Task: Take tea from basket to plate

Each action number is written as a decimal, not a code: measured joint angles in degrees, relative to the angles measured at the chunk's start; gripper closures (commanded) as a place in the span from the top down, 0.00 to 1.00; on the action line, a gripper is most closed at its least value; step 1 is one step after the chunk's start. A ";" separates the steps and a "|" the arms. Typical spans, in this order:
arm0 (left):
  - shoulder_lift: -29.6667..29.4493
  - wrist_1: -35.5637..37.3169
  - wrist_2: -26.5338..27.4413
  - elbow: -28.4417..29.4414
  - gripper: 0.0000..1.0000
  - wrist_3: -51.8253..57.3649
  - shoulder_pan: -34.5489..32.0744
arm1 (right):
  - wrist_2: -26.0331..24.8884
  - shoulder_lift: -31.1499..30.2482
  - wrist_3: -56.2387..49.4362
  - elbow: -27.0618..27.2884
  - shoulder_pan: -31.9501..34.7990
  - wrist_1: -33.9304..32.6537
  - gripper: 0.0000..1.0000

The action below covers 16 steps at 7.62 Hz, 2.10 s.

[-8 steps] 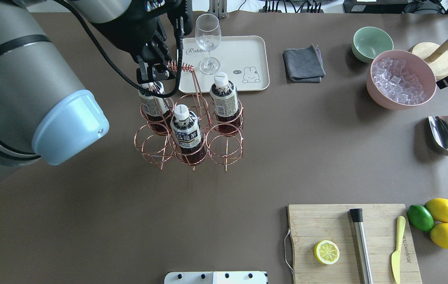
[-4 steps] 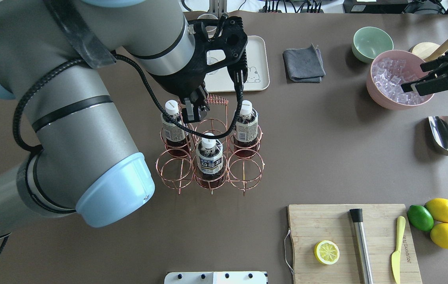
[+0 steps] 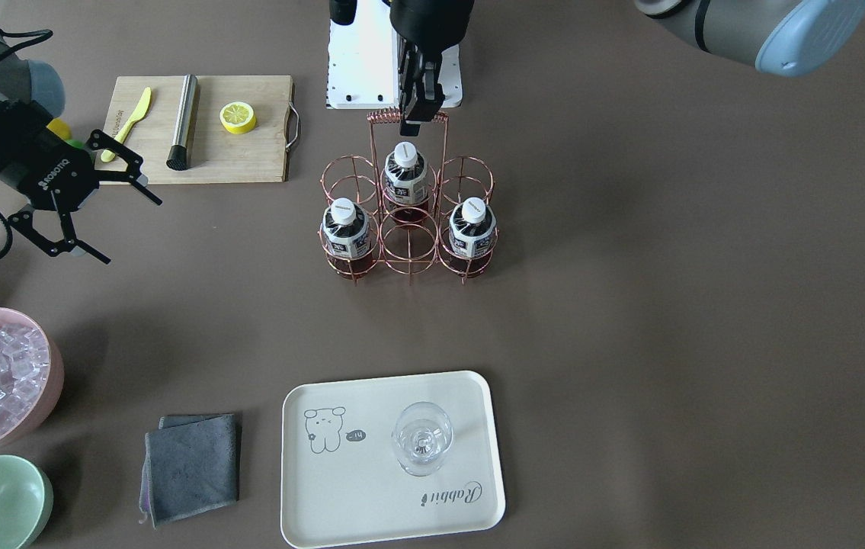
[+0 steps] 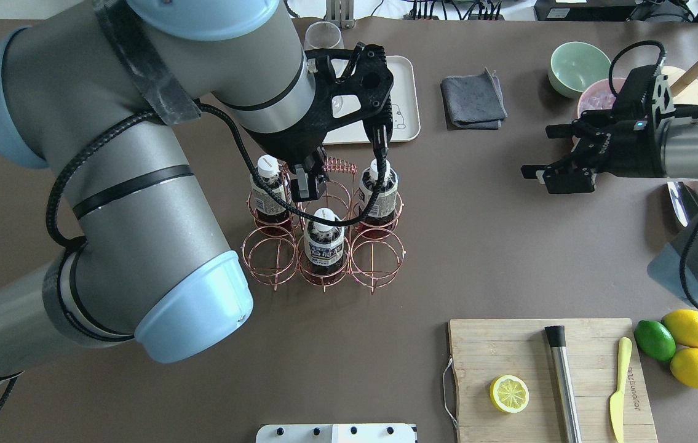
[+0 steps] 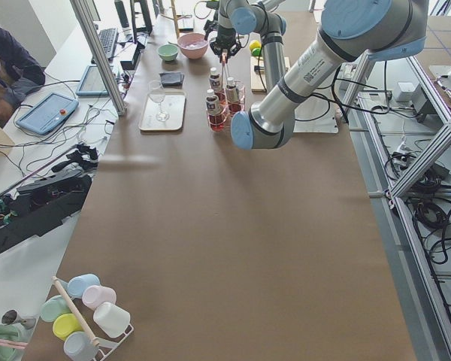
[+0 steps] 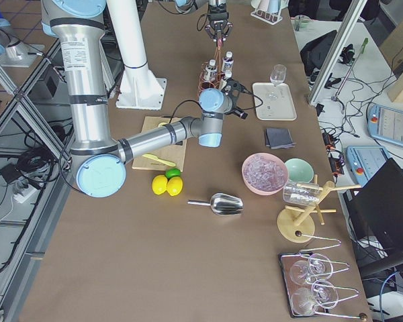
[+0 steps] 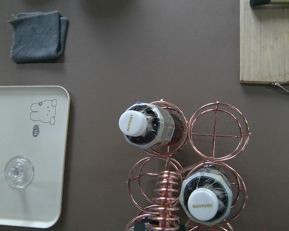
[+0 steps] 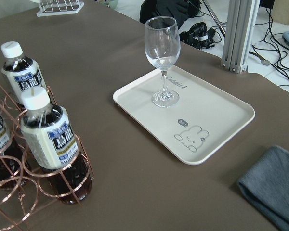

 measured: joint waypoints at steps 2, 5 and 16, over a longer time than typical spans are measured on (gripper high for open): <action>0.16 0.00 0.02 0.38 0.00 -0.05 0.04 | -9.52 5.54 5.64 0.30 -6.82 3.08 1.00; 0.65 -0.11 0.83 0.94 0.00 -0.02 0.04 | -14.99 9.66 7.39 0.39 -9.93 3.44 1.00; 0.62 -0.12 1.52 0.70 0.00 -0.01 0.04 | -31.25 15.13 3.73 -0.78 -23.23 -3.48 0.72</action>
